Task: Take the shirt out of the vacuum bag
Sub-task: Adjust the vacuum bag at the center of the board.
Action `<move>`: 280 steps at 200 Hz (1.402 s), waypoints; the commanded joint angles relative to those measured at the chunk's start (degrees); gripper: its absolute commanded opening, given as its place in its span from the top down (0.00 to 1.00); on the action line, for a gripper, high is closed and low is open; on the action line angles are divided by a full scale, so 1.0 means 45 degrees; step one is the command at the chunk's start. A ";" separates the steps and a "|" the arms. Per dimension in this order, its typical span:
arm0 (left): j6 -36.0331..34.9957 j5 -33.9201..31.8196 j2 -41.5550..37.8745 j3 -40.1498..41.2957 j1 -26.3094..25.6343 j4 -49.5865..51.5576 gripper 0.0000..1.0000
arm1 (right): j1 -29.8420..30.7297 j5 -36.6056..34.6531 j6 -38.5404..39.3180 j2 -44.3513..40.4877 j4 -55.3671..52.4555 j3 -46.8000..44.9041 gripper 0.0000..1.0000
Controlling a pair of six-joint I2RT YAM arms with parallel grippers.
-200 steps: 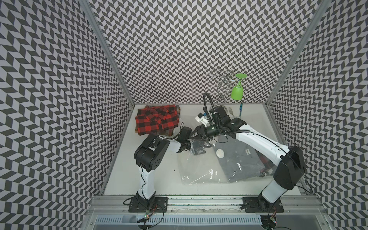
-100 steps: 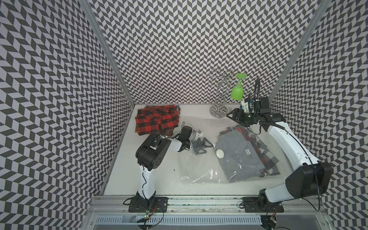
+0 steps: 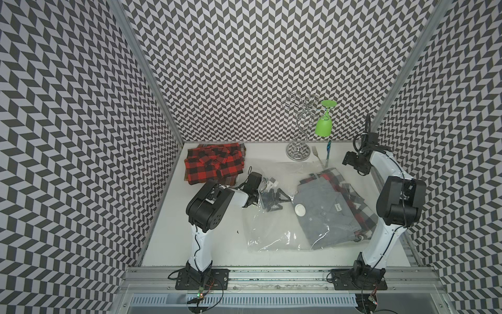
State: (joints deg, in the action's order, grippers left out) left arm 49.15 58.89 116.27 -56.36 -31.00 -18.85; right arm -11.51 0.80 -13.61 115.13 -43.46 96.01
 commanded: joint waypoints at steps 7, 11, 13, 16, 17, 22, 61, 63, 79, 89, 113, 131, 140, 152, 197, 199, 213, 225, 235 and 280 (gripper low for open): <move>-0.0403 -0.0302 0.0683 0.0233 -0.0102 0.0821 0.00 | -0.0403 -0.0040 0.1745 0.1089 0.0350 0.0093 0.15; -0.0440 -0.0284 0.0724 0.0238 -0.0102 0.0849 0.01 | -0.0467 0.0064 0.1894 0.1200 0.0477 0.0067 0.15; -0.0449 -0.0272 0.0735 0.0239 -0.0102 0.0864 0.00 | -0.0494 0.0137 0.1984 0.1248 0.0522 0.0070 0.15; -0.0486 -0.0248 0.0758 0.0219 -0.0102 0.0890 0.01 | -0.0546 0.0221 0.2108 0.1326 0.0584 0.0071 0.15; -0.0489 -0.0252 0.0771 0.0219 -0.0102 0.0899 0.01 | -0.0547 0.0237 0.2155 0.1357 0.0610 0.0071 0.15; -0.0520 -0.0236 0.0798 0.0191 -0.0102 0.0937 0.01 | -0.0613 0.0318 0.2291 0.1474 0.0710 0.0107 0.15; -0.0850 -0.0134 0.1023 -0.0078 -0.0102 0.1435 0.01 | -0.1058 0.2321 0.3494 0.2316 0.1556 0.0408 0.15; -0.0874 -0.0113 0.1034 -0.0099 -0.0102 0.1465 0.00 | -0.1071 0.2430 0.3541 0.2352 0.1568 0.0434 0.15; -0.1118 -0.0114 0.1086 -0.0275 -0.0102 0.1815 0.00 | -0.1181 0.3187 0.3773 0.2746 0.1627 0.0576 0.15; -0.1265 -0.0109 0.1107 -0.0363 -0.0100 0.2031 0.01 | -0.1292 0.3470 0.3795 0.2934 0.1596 0.0599 0.15; -0.1407 -0.0057 0.1193 -0.0462 -0.0102 0.2244 0.01 | -0.1369 0.3320 0.3838 0.3108 0.1656 0.0306 0.16; -0.1486 -0.0056 0.1232 -0.0496 -0.0102 0.2351 0.01 | -0.1388 0.2645 0.3716 0.3107 0.1768 0.0216 0.18; -0.1524 -0.0037 0.1262 -0.0513 -0.0102 0.2406 0.01 | -0.1378 0.2063 0.3616 0.3027 0.1753 0.0276 0.18; -0.1565 -0.0042 0.1262 -0.0537 -0.0102 0.2468 0.00 | -0.1388 0.1302 0.3448 0.2744 0.2005 0.0149 0.18; -0.1566 -0.0064 0.1415 -0.0562 -0.0102 0.2472 0.01 | -0.1756 0.0611 0.3214 0.2540 0.2378 0.0451 0.17; -0.1561 -0.0071 0.1410 -0.0562 -0.0102 0.2471 0.00 | -0.1773 0.0694 0.3218 0.2579 0.2365 0.0469 0.17; -0.1556 -0.0077 0.1467 -0.0577 -0.0102 0.2451 0.00 | -0.1782 0.1301 0.3284 0.2906 0.2161 0.0577 0.17; -0.1546 -0.0069 0.1507 -0.0574 -0.0102 0.2457 0.01 | -0.1786 0.1846 0.3359 0.3136 0.2081 0.0574 0.18; -0.1547 -0.0069 0.1506 -0.0584 -0.0102 0.2456 0.00 | -0.1779 0.2366 0.3371 0.3251 0.2013 0.0532 0.19; -0.1467 -0.0113 0.1672 -0.0795 -0.0103 0.2470 0.00 | -0.1742 0.5784 0.3551 0.2628 0.2527 -0.0849 0.25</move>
State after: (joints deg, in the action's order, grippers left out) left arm 43.38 64.53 119.70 -60.75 -31.00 -14.00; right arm -19.75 15.33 1.15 127.31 -32.67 96.64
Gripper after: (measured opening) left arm 0.994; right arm 0.766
